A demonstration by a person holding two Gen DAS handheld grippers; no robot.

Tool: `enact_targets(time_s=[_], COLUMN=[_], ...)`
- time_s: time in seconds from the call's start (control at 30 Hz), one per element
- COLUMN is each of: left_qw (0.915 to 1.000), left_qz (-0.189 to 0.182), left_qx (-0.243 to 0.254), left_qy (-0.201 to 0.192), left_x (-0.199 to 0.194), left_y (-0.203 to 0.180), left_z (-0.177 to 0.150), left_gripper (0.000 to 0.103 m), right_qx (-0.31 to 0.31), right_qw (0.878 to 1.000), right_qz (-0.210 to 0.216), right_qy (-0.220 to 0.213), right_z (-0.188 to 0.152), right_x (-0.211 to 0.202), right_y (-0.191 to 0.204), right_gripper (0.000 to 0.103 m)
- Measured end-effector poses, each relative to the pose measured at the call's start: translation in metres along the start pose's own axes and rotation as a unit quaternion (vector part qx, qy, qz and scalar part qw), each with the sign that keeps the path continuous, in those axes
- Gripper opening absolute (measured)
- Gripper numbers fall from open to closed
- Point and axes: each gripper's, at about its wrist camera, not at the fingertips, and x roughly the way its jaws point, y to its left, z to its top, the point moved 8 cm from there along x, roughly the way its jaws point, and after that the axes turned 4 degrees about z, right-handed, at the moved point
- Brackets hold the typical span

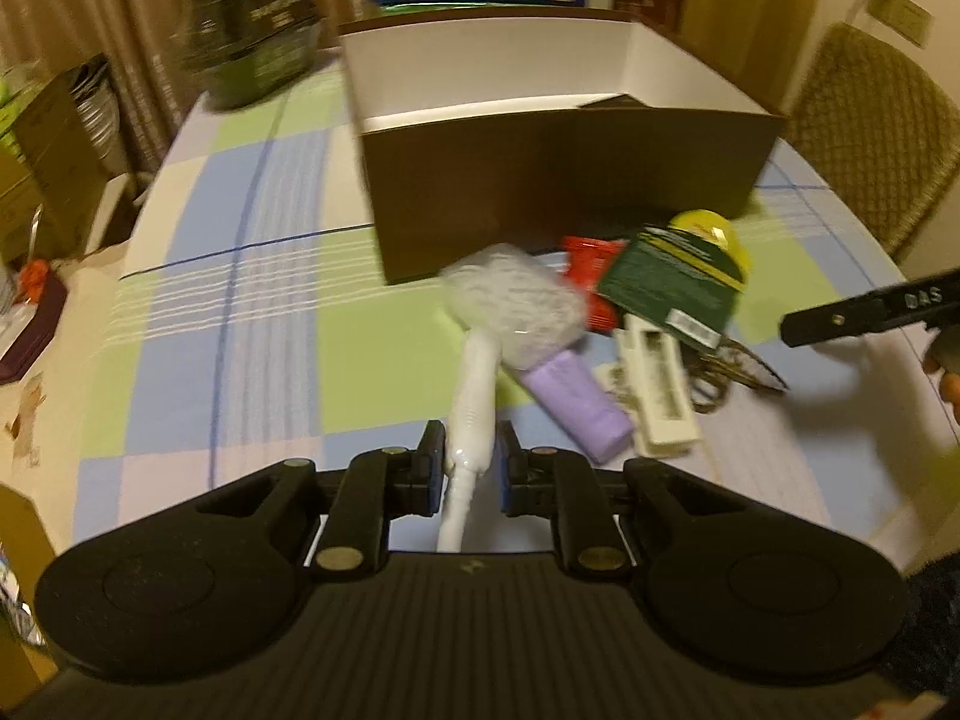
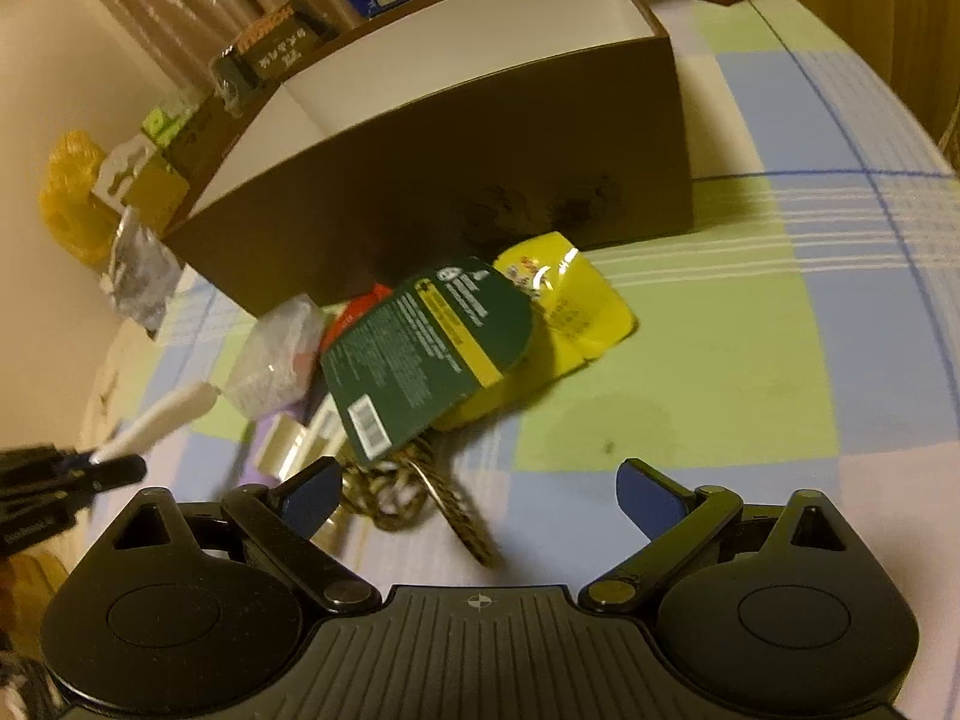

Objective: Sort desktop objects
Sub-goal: 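Grasp the white hair dryer handle with the left tool, then grasp the green card package with the right tool while the left tool lifts the white dryer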

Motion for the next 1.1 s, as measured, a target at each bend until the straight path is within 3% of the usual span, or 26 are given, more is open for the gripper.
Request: enact_targets(time_s=[0.17,0.33,0.4,0.6,1.1], left_qw=[0.9998,0.9994,0.9994,0.9991,0.9995], left_qz=[0.015,0.022,0.023,0.019,0.015], left_qx=[-0.016,-0.024,-0.022,-0.023,-0.019], left_qy=[0.001,0.012,0.016,0.03,0.022], left_x=[0.009,0.019,0.023,0.034,0.033], left_y=[0.018,0.029,0.031,0.035,0.031], left_z=[0.002,0.0,-0.002,-0.006,0.002], left_gripper=[0.013,0.013,0.013,0.013,0.012], right_qx=[0.083,0.175,0.196,0.237,0.21], right_qw=[0.995,0.979,0.972,0.953,0.953], right_qz=[0.051,0.095,0.113,0.16,0.176], right_qy=[-0.015,-0.044,-0.06,-0.099,-0.131], right_z=[0.005,0.011,0.016,0.025,0.033], right_x=[0.016,0.031,0.032,0.021,-0.033], right_y=[-0.002,-0.011,-0.014,-0.022,-0.01], right_gripper=[0.067,0.038,0.024,0.0,0.0])
